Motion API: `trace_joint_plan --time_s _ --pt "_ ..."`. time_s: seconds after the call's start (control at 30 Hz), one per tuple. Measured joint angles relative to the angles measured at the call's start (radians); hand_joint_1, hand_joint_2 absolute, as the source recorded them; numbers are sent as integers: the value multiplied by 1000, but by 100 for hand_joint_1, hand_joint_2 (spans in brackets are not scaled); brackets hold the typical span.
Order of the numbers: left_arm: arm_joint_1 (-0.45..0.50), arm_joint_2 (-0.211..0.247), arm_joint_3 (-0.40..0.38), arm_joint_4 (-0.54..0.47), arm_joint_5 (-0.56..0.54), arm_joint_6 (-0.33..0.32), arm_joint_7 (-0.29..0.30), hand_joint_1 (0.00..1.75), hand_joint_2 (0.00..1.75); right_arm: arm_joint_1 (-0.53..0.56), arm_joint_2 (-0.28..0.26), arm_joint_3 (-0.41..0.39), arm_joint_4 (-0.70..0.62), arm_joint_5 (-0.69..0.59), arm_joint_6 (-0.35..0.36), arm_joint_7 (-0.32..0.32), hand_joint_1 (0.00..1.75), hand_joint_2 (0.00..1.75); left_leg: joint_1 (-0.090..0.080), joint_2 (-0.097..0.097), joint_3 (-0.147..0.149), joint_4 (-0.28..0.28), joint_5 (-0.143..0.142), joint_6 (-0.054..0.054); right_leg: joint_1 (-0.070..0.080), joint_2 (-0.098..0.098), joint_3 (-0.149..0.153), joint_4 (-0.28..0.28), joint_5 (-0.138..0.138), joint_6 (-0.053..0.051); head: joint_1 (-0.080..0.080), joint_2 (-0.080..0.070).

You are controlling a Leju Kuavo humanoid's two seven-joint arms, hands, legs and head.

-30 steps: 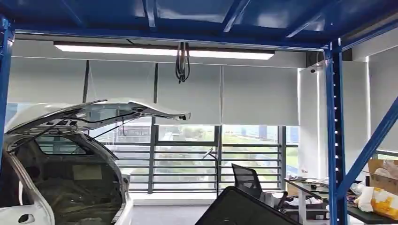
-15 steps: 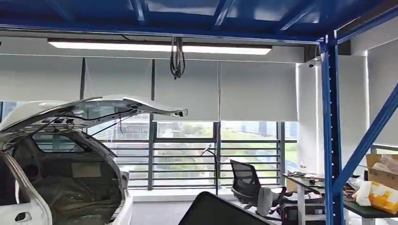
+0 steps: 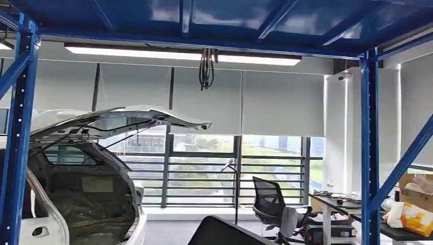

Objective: Take the parts from the cabinet and place them on the table.

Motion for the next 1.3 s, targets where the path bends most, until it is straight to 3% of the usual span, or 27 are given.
trace_joint_plan --time_s 0.03,0.1,0.17,0.2,0.23,0.3,0.33,0.37,0.43,0.5,0.53,0.57,0.6,0.7,0.73,0.8,0.87,0.9,0.93,1.0,1.03,1.07,1.13,1.2,1.23,1.27,1.3 --pt "0 -6 -2 0 1 0 0 0 175 -2 0 0 -8 13 -8 -10 175 175 -2 0 -4 0 5 -3 14 -4 44 -73 -16 -22 1 0" --pt "1 -6 -4 0 3 0 0 0 175 -2 0 -2 -18 28 -15 -32 175 175 8 1 -7 -6 20 -15 19 -3 47 -93 -1 -18 0 0" --pt "1 -6 -8 0 5 0 0 0 175 4 0 -6 -32 37 -13 -50 175 175 11 1 -7 -17 36 -25 22 -3 49 -109 18 -28 0 0" --pt "0 -5 -10 1 6 1 0 0 175 7 1 -6 -38 42 -8 -57 175 175 9 1 -12 -11 21 -24 8 -13 53 -137 41 -25 0 0" --pt "0 -5 -14 1 6 0 0 0 175 9 4 -6 -41 47 -3 -60 175 175 8 0 -18 5 -17 -30 8 -12 45 -144 53 -31 0 0" --pt "-1 0 -17 1 6 3 -2 0 175 16 6 -5 -44 58 1 -66 175 175 16 -1 -50 127 -125 -43 2 -14 22 -143 71 -25 0 0" --pt "-2 1 -19 1 6 5 -5 0 175 23 6 -6 -44 64 4 -69 175 175 21 -1 -64 195 -161 -50 0 -16 11 -142 78 -22 0 0" --pt "-1 3 -22 1 6 6 -8 0 175 29 6 -5 -44 69 8 -70 175 175 26 -1 -68 246 -168 -58 -3 -18 -3 -140 87 -17 0 0" --pt "-2 6 -27 1 7 7 -11 0 175 34 6 -4 -45 79 11 -75 175 175 36 0 -27 222 -107 -77 -15 -20 -34 -125 100 -3 0 0" --pt "-4 8 -31 1 6 7 -17 0 175 39 6 -6 -53 86 11 -84 175 175 54 0 74 77 -47 -103 -29 -20 -71 -92 105 10 0 0" --pt "-8 6 -32 1 4 7 -17 0 175 40 6 -7 -60 87 10 -87 175 175 61 -1 112 10 -82 -119 -28 -19 -90 -72 104 19 0 0" --pt "-10 6 -36 1 -1 6 -18 0 175 41 6 -10 -67 89 9 -90 175 175 51 -7 129 -21 -95 -100 -27 -17 -106 -53 106 24 1 0" --pt "-12 8 -41 1 -5 8 -16 0 175 44 6 -13 -74 90 8 -91 175 175 51 -5 117 -13 -98 -85 -25 -16 -110 -49 113 31 0 0" --pt "-12 9 -52 1 -8 9 -16 0 175 49 3 -22 -79 90 8 -95 175 175 44 3 103 -12 -76 -46 -34 -17 -117 -51 126 44 0 0" --pt "-14 9 -55 1 -8 10 -18 0 175 50 1 -26 -82 88 8 -100 175 175 42 5 94 -12 -67 -32 -36 -17 -123 -36 84 48 0 0" --pt "-15 12 -58 1 -8 13 -25 0 175 48 -1 -29 -83 83 8 -108 175 175 37 6 67 -12 -46 -19 -36 -16 -150 82 -35 55 0 0" --pt "-15 13 -61 1 -8 17 -27 0 175 49 -3 -30 -82 79 11 -114 175 175 28 8 39 -11 -24 -13 -36 -16 -173 226 -103 55 0 0" --pt "-15 13 -64 1 -8 17 -27 0 175 49 -4 -30 -82 78 11 -117 175 175 23 9 26 -11 -14 -11 -36 -15 -164 251 -93 51 0 0" --pt "-15 13 -67 1 -8 18 -26 0 175 48 -4 -31 -82 78 14 -119 175 175 17 9 12 -11 -3 -10 -34 -14 -134 232 -66 45 0 0" --pt "-16 13 -71 1 -8 18 -23 0 175 45 -4 -31 -82 78 17 -121 175 175 9 8 -12 -11 18 -8 -22 -11 -30 96 -9 20 0 0" --pt "-18 11 -73 1 -8 18 -22 0 175 40 -4 -32 -84 78 17 -123 175 175 12 8 -19 -11 27 -8 -10 -7 41 -2 -6 1 0 0" --pt "-18 8 -74 1 -8 18 -21 0 175 37 -3 -33 -87 77 17 -124 175 175 8 6 -22 -11 34 -13 4 -6 102 -88 -27 -14 0 0" --pt "-18 8 -76 1 -7 18 -20 0 175 28 -3 -39 -92 77 19 -132 175 175 18 7 -27 -17 55 -24 9 -3 116 -131 -31 -7 0 0" --pt "-18 9 -77 1 -6 18 -20 0 175 26 -3 -41 -94 78 19 -134 175 175 22 7 -30 -29 73 -38 12 -4 112 -148 0 -18 0 0" --pt "-20 10 -77 2 -5 18 -22 0 175 24 -2 -41 -94 78 20 -136 175 175 23 5 -36 -20 49 -38 5 -14 104 -158 16 -17 1 0" --pt "-19 9 -79 2 -5 18 -26 0 175 21 0 -41 -94 79 23 -139 175 175 23 5 -47 8 -5 -39 5 -12 89 -158 27 -30 1 0" --pt "-20 10 -81 2 -5 18 -29 0 175 22 2 -44 -94 79 27 -143 175 175 25 5 -63 72 -69 -43 4 -12 72 -156 37 -29 0 0"
